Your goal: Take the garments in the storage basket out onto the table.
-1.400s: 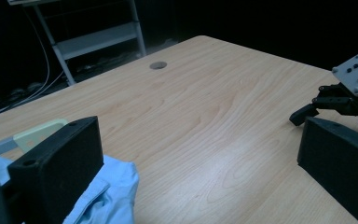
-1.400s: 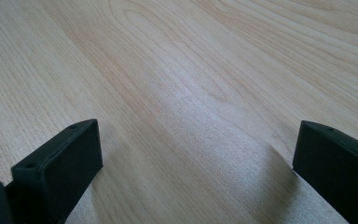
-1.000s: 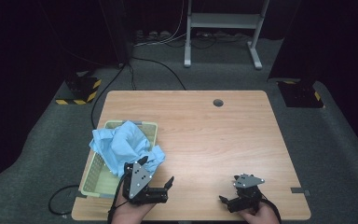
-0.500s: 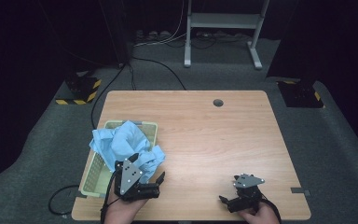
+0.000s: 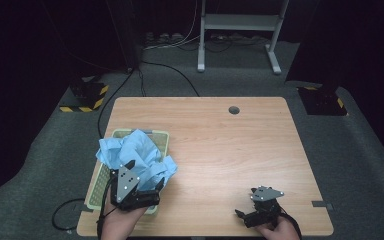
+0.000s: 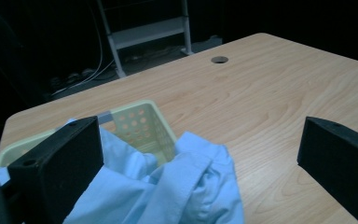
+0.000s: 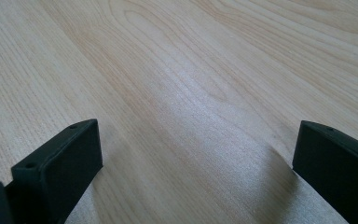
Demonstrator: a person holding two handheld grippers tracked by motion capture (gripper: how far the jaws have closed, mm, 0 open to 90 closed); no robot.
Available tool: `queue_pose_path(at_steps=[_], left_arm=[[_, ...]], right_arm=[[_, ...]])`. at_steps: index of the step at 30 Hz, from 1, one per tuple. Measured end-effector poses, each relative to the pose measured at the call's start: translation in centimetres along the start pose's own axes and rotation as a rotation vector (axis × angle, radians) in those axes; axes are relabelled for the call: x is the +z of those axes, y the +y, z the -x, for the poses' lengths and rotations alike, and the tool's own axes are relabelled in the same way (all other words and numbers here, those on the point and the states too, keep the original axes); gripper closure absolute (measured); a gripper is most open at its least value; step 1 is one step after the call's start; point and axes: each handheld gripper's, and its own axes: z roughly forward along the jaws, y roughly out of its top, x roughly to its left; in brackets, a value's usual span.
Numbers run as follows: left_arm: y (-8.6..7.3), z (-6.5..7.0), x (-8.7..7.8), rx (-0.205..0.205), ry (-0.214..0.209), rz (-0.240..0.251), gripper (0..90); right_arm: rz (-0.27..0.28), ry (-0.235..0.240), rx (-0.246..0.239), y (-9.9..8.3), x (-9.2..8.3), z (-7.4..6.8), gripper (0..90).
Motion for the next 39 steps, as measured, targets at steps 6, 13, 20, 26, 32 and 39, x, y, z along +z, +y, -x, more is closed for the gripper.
queue_pose_path(at_steps=[6, 13, 20, 26, 32, 39], left_arm=[[0.0, -1.2, 0.2, -0.001, 0.027, -0.021, 0.5], [0.2, -2.5, 0.5, -0.012, 0.048, -0.034, 0.5], [0.3, -3.3, 1.1, -0.019, 0.058, -0.055, 0.4], [0.3, -3.7, 1.6, -0.022, 0.064, -0.065, 0.4], [0.3, -4.3, 2.1, -0.044, 0.070, -0.076, 0.4], [0.2, -4.9, 3.1, -0.055, 0.074, -0.105, 0.5]], right_arm=[[-0.002, -0.001, 0.005, 0.0, 0.0, 0.0, 1.1], [-0.001, -0.002, 0.005, 0.0, 0.0, 0.0, 1.1], [0.001, -0.001, 0.006, 0.0, 0.0, 0.0, 1.1], [0.002, -0.001, 0.007, 0.0, 0.0, 0.0, 1.1], [0.003, -0.001, 0.007, 0.0, 0.0, 0.0, 1.1], [0.003, -0.001, 0.008, 0.0, 0.0, 0.0, 1.1]])
